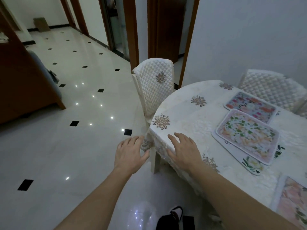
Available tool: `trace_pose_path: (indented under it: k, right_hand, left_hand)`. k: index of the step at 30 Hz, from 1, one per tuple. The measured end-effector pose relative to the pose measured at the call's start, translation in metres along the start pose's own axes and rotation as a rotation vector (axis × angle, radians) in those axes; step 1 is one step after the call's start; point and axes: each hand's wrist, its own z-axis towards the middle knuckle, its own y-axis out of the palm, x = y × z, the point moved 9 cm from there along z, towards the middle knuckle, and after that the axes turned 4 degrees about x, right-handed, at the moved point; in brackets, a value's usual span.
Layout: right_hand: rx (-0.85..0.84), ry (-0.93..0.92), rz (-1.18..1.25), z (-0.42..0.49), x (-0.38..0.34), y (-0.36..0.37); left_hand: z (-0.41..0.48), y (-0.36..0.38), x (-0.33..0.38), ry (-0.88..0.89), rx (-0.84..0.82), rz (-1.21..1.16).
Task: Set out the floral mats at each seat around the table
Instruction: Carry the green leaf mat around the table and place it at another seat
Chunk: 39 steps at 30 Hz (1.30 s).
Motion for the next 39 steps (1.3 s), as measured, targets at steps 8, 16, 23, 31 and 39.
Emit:
trace_pose_path:
  k: [8,16,23,31,39]
  right_hand:
    - [0.002,0.233,0.034,0.034,0.123,0.011]
    - [0.038,0.549,0.057,0.021,0.281,0.004]
    - [0.089,0.757,0.035,-0.018,0.367,-0.006]
    - [0.090,0.950,0.036,-0.050,0.432,-0.001]
    - [0.048,1.217,0.092,-0.065,0.503,0.018]
  left_hand:
    - [0.103,0.047,0.085,0.211,-0.075,-0.002]
    - [0.191,0.115,0.217,0.440,-0.200,-0.029]
    - [0.228,0.146,0.322,0.573,-0.252,-0.119]
    - [0.271,0.194,0.392,0.685,-0.316,-0.093]
    - [0.312,0.257,0.424,0.519,-0.468,-0.136]
